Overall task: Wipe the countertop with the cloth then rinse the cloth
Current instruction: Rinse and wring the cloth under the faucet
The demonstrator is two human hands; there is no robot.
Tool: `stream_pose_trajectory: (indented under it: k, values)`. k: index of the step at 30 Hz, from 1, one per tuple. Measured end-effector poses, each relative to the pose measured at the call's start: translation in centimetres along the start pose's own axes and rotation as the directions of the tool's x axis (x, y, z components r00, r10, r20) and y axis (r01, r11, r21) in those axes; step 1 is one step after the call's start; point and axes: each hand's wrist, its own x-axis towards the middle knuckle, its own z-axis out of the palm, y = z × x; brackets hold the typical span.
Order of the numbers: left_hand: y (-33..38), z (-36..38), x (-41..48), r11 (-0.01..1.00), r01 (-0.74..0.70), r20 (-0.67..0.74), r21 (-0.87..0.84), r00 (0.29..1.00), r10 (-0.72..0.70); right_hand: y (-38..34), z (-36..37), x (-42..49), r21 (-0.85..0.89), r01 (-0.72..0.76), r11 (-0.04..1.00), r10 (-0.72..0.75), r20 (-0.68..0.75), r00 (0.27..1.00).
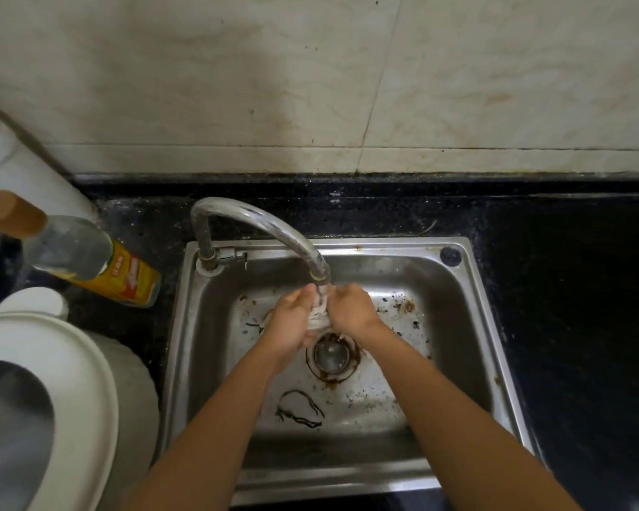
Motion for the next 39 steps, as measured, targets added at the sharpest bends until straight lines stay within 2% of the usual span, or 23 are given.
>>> stream_pose_trajectory:
  k: [3,6,8,9,11,13,15,17,20,22,25,26,28,30,32,36,39]
  values:
    - [0.4,-1.4,-0.2,0.986,0.051,0.065,-0.157,0.997,-0.041,0.3,-0.7,0.0,0.228,-0.031,0.973,0.012,0.084,0.996]
    - [0.6,-2.7,-0.3,0.952,0.068,0.032,-0.297,0.998,-0.061,1.0,-1.3,-0.2,0.34,0.097,0.935,-0.136,0.092,0.986]
    - [0.4,-2.9,-0.1,0.935,0.094,0.037,-0.342,0.996,-0.086,1.4,-1.8,0.1,0.342,0.212,0.915,-0.246,0.059,0.967]
    - [0.4,-2.7,-0.1,0.938,0.13,0.042,-0.322,0.991,-0.123,1.4,-1.9,0.0,0.315,0.272,0.909,-0.303,0.054,0.951]
    - [0.5,-2.4,0.0,0.963,0.201,0.033,-0.177,0.98,-0.198,1.5,-1.9,-0.2,0.279,0.35,0.894,-0.383,0.073,0.921]
    - [0.9,-2.0,0.0,0.977,0.198,0.019,-0.077,0.98,-0.197,1.8,-1.7,-0.4,0.37,0.3,0.88,-0.351,0.08,0.933]
    - [1.1,-1.6,0.2,0.983,0.165,-0.007,-0.076,0.986,-0.166,2.2,-1.7,-0.6,0.564,0.129,0.816,-0.245,0.135,0.96]
    - [1.3,-1.3,0.4,0.989,0.126,-0.027,-0.082,0.991,-0.129,2.4,-1.4,-0.5,0.655,-0.001,0.756,-0.158,0.183,0.97]
    - [0.6,-1.2,0.4,0.994,0.076,-0.058,-0.08,0.995,-0.08,1.9,-1.1,-0.2,0.547,-0.032,0.836,-0.026,0.098,0.995]
    - [0.0,-1.1,0.3,0.996,0.047,-0.077,-0.072,0.996,-0.053,1.7,-1.0,0.0,0.407,-0.003,0.913,-0.018,0.047,0.999]
    - [0.3,-0.2,0.0,0.987,0.034,-0.102,-0.157,0.993,-0.05,1.5,-0.7,-0.4,0.153,0.135,0.979,-0.138,0.004,0.99]
    - [0.6,0.1,0.0,0.99,0.039,-0.127,-0.138,0.99,-0.057,1.3,-0.4,-0.8,0.095,0.184,0.978,-0.185,0.004,0.983]
    - [1.1,0.7,0.0,0.999,0.046,-0.168,0.025,0.985,-0.041,0.8,0.4,-1.9,0.007,0.248,0.969,-0.248,0.003,0.969]
    - [1.4,1.0,0.1,0.992,0.044,-0.164,0.117,0.986,-0.024,0.5,1.0,-2.7,-0.048,0.284,0.958,-0.285,-0.019,0.958]
    - [1.2,1.0,0.2,0.99,0.04,-0.148,0.136,0.989,-0.019,0.4,1.4,-2.8,-0.098,0.291,0.952,-0.297,-0.053,0.953]
    - [0.2,1.3,0.1,0.993,0.035,-0.115,0.113,0.993,-0.022,-0.3,0.3,-1.1,-0.042,0.134,0.99,-0.138,-0.148,0.979]
    - [0.4,1.0,0.0,0.993,0.025,-0.118,0.115,0.993,-0.011,-0.5,1.0,-1.1,-0.091,0.156,0.984,-0.17,-0.172,0.97]
